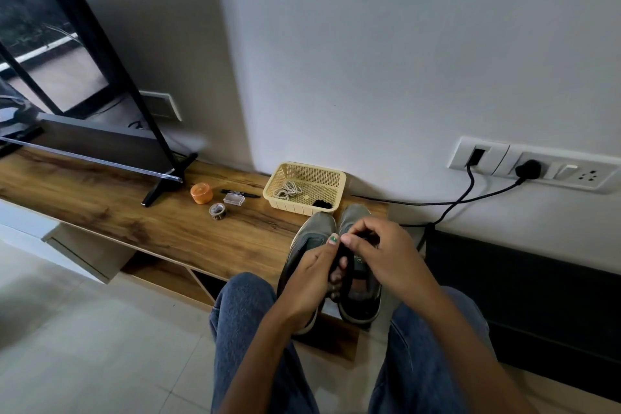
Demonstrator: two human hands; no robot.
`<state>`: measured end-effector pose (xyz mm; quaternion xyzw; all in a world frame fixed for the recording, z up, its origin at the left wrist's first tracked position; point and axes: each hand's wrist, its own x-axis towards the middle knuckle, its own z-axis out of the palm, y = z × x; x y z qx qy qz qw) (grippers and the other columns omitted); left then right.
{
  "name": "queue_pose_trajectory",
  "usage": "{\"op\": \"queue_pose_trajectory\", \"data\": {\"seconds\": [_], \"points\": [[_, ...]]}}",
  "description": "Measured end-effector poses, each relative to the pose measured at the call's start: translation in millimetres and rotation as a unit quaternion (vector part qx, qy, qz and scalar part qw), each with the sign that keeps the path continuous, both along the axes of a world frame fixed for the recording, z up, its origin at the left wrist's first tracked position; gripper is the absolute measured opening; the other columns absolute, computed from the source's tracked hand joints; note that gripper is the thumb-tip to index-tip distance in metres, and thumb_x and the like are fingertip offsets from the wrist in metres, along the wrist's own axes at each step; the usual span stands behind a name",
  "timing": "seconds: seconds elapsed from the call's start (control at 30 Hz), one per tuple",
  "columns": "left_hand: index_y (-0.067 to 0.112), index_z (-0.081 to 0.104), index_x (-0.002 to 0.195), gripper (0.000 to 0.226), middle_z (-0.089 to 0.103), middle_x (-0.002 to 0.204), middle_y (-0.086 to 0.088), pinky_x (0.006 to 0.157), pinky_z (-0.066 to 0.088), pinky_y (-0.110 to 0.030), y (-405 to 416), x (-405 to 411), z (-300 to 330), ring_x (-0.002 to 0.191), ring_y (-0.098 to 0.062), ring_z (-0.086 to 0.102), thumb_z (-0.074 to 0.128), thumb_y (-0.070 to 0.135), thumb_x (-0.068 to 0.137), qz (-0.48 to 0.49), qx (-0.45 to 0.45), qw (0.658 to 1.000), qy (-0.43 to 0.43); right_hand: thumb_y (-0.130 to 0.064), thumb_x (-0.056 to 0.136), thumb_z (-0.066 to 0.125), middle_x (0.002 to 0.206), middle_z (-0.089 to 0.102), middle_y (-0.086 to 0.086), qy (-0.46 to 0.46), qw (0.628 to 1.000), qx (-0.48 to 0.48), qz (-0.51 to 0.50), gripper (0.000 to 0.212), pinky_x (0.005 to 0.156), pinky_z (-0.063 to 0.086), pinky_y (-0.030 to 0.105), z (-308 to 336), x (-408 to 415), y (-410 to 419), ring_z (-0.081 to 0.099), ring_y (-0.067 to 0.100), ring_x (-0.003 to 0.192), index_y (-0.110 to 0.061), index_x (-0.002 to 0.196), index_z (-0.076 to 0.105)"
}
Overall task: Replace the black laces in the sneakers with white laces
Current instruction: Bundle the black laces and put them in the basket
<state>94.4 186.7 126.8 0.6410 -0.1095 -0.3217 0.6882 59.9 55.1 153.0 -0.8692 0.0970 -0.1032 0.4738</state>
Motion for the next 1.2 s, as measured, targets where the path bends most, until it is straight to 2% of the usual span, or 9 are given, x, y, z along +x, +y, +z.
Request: {"op": "queue_pose_trajectory", "data": {"seconds": [0.17, 0.37, 0.5, 0.6, 0.77, 0.83, 0.93, 1.03, 1.2], "points": [[0.014, 0.047, 0.07, 0.042, 0.033, 0.053, 0.002, 0.043, 0.032, -0.016, 0, -1, -1, 0.043, -0.006, 0.031, 0.037, 0.04, 0.102, 0.003, -0.053, 0.998, 0.025, -0.022, 0.094, 0.056, 0.082, 0.066, 0.001, 0.026, 0.981, 0.188, -0.043, 0.016, 0.072, 0.046, 0.019, -11, -4, 12, 0.06, 0.004, 0.078, -0.011, 0.086, 0.065], [0.013, 0.052, 0.071, 0.039, 0.042, 0.053, 0.003, 0.052, 0.04, -0.02, 1, 2, -6, 0.05, -0.009, 0.042, 0.04, 0.035, 0.101, 0.001, -0.022, 0.999, -0.033, -0.025, 0.098, 0.05, 0.083, 0.066, 0.002, 0.07, 0.973, 0.202, -0.091, 0.021, 0.071, 0.047, 0.023, -16, -2, 18, 0.06, 0.008, 0.078, -0.01, 0.09, 0.063], [0.015, 0.051, 0.071, 0.037, 0.043, 0.057, 0.008, 0.055, 0.035, -0.019, 2, 5, -10, 0.053, -0.005, 0.041, 0.04, 0.034, 0.101, -0.003, 0.016, 0.994, -0.108, -0.027, 0.098, 0.05, 0.081, 0.066, 0.006, 0.08, 0.962, 0.238, -0.106, 0.023, 0.07, 0.05, 0.024, -16, -3, 19, 0.063, 0.015, 0.079, -0.01, 0.088, 0.062], [0.018, 0.05, 0.069, 0.037, 0.044, 0.058, 0.011, 0.054, 0.033, -0.02, 2, 8, -14, 0.054, -0.005, 0.039, 0.04, 0.032, 0.101, 0.02, 0.032, 0.988, -0.152, -0.025, 0.097, 0.053, 0.086, 0.069, 0.017, 0.102, 0.934, 0.322, -0.115, 0.025, 0.079, 0.053, 0.036, -15, -4, 17, 0.066, 0.025, 0.084, -0.004, 0.087, 0.064], [0.016, 0.048, 0.071, 0.036, 0.046, 0.061, 0.008, 0.056, 0.037, -0.018, -1, 4, -15, 0.058, -0.004, 0.043, 0.039, 0.035, 0.099, 0.058, 0.031, 0.98, -0.188, -0.014, 0.095, 0.054, 0.079, 0.066, 0.01, 0.167, 0.851, 0.482, -0.126, 0.017, 0.06, 0.045, 0.026, -16, -3, 17, 0.06, 0.018, 0.07, -0.009, 0.082, 0.064], [0.015, 0.048, 0.072, 0.036, 0.048, 0.064, 0.005, 0.057, 0.039, -0.019, -2, 2, -15, 0.061, -0.006, 0.045, 0.039, 0.04, 0.095, 0.075, 0.025, 0.98, -0.185, -0.011, 0.094, 0.054, 0.072, 0.064, 0.004, 0.199, 0.839, 0.491, -0.12, 0.016, 0.054, 0.038, 0.022, -19, -4, 16, 0.057, 0.013, 0.063, -0.013, 0.082, 0.063], [0.015, 0.049, 0.072, 0.036, 0.051, 0.069, -0.001, 0.06, 0.04, -0.016, -2, 3, -14, 0.063, -0.005, 0.049, 0.038, 0.041, 0.095, 0.094, 0.03, 0.975, -0.2, -0.017, 0.092, 0.058, 0.062, 0.062, -0.006, 0.242, 0.839, 0.478, -0.093, 0.017, 0.058, 0.028, 0.024, -22, -7, 15, 0.054, 0.007, 0.056, -0.022, 0.076, 0.062], [0.014, 0.048, 0.07, 0.036, 0.048, 0.074, 0.0, 0.064, 0.041, -0.012, -1, 3, -10, 0.065, 0.004, 0.047, 0.036, 0.024, 0.102, 0.106, 0.043, 0.965, -0.237, -0.022, 0.088, 0.063, 0.064, 0.062, -0.007, 0.253, 0.836, 0.483, -0.066, 0.018, 0.06, 0.028, 0.025, -21, -8, 15, 0.052, 0.006, 0.059, -0.022, 0.07, 0.064], [0.012, 0.048, 0.07, 0.036, 0.051, 0.06, 0.01, 0.056, 0.039, -0.01, 0, -1, -4, 0.056, 0.004, 0.048, 0.039, 0.027, 0.102, 0.1, 0.028, 0.98, -0.169, -0.025, 0.09, 0.061, 0.071, 0.059, -0.003, 0.25, 0.842, 0.475, -0.053, 0.016, 0.059, 0.029, 0.024, -24, -9, 13, 0.048, 0.009, 0.064, -0.023, 0.074, 0.062]]}}
